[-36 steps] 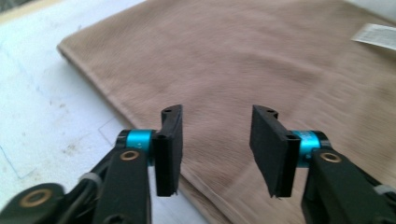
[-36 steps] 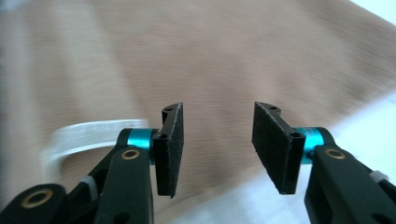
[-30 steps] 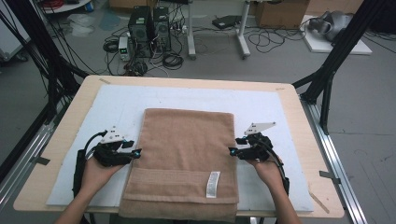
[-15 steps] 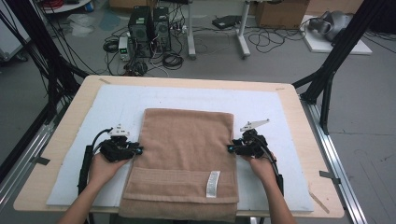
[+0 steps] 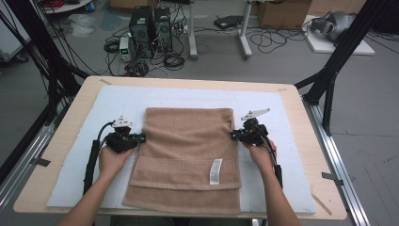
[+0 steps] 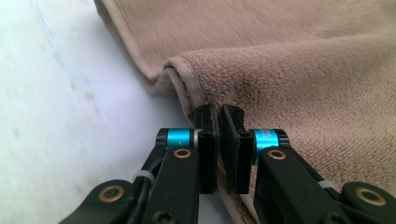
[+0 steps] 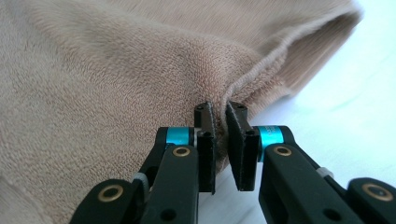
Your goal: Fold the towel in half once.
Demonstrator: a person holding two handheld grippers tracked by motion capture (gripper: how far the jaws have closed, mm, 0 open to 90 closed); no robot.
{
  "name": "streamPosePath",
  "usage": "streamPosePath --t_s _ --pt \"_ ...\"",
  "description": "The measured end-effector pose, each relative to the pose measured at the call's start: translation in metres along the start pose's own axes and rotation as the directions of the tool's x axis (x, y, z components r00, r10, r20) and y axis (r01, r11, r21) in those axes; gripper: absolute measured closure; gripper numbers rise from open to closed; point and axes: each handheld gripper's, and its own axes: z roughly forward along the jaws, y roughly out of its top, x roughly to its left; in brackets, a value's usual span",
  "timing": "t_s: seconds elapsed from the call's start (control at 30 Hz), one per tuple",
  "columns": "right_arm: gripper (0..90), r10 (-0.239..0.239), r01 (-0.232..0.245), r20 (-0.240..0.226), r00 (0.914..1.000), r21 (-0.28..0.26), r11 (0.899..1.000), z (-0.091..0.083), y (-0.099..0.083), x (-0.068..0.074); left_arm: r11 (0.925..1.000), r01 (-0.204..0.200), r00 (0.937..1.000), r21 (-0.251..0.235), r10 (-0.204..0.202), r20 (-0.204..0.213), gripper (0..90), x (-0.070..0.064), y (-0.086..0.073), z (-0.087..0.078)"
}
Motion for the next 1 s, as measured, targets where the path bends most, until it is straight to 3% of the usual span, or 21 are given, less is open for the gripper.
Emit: streamPosePath --t_s 0.13,0.17,0.23,0.27,0.33,0.4,0.47,0.57,0.63,0.73,0.83,0.9,1.0 --pt "81.2 0.002 -0.002 0.021 0.9998 -0.009 1.0 0.002 0.01 -0.009 0.9999 0.003 1.0 0.011 -0.002 -0.009 84.5 0.004 0.015 0.007" --pt "77.6 0.012 -0.012 0.017 0.9998 -0.001 1.0 0.003 0.01 -0.01 0.9998 0.0 1.0 0.021 0.0 -0.002 84.4 0.006 0.014 0.007" --pt "62.2 0.036 -0.036 0.021 0.9991 -0.003 0.999 0.003 0.006 -0.012 0.9987 0.0 1.0 0.051 0.0 0.007 81.4 0.007 0.012 0.006" --pt "58.0 0.045 -0.045 0.023 0.9987 -0.002 0.999 0.001 0.005 -0.012 0.998 -0.018 0.9998 0.06 0.018 0.002 77.7 0.006 0.011 0.003" --pt "54.1 0.043 -0.042 0.033 0.9985 -0.026 0.999 -0.01 0.003 -0.009 0.9978 -0.05 0.9987 0.043 0.05 0.001 66.3 0.004 0.009 -0.009" --pt "52.7 0.02 -0.018 0.031 0.9993 -0.075 0.997 -0.025 0.0 -0.001 0.9969 -0.079 0.9967 0.002 0.079 0.02 63.7 -0.001 0.007 -0.024" --pt "51.3 -0.011 0.013 0.021 0.9997 -0.096 0.995 -0.038 -0.005 0.01 0.9925 -0.121 0.9921 -0.011 0.122 0.032 61.6 -0.008 0.003 -0.036" --pt "50.7 -0.069 0.066 -0.033 0.9971 -0.09 0.994 -0.047 -0.014 0.03 0.9865 -0.163 0.9845 -0.015 0.164 0.064 61.8 -0.019 -0.008 -0.046" --pt "50.6 -0.104 0.097 -0.082 0.9911 -0.088 0.991 -0.047 -0.024 0.043 0.9813 -0.192 0.9772 -0.006 0.192 0.091 61.8 -0.026 -0.019 -0.05" --pt "51.2 -0.139 0.132 -0.114 0.9837 -0.067 0.989 -0.044 -0.038 0.06 0.9718 -0.236 0.9645 0.01 0.232 0.126 62.1 -0.036 -0.037 -0.054" --pt "53.6 -0.164 0.161 -0.141 0.9764 -0.034 0.986 -0.04 -0.051 0.071 0.968 -0.25 0.9563 0.014 0.245 0.16 63.1 -0.04 -0.05 -0.056" --pt "56.0 -0.161 0.161 -0.16 0.9739 -0.009 0.987 -0.036 -0.058 0.073 0.9659 -0.256 0.9495 0.042 0.243 0.199 64.9 -0.041 -0.055 -0.053" --pt "66.5 -0.164 0.164 -0.158 0.9737 -0.016 0.986 -0.032 -0.064 0.074 0.9631 -0.266 0.9462 0.04 0.253 0.202 75.5 -0.044 -0.057 -0.051"
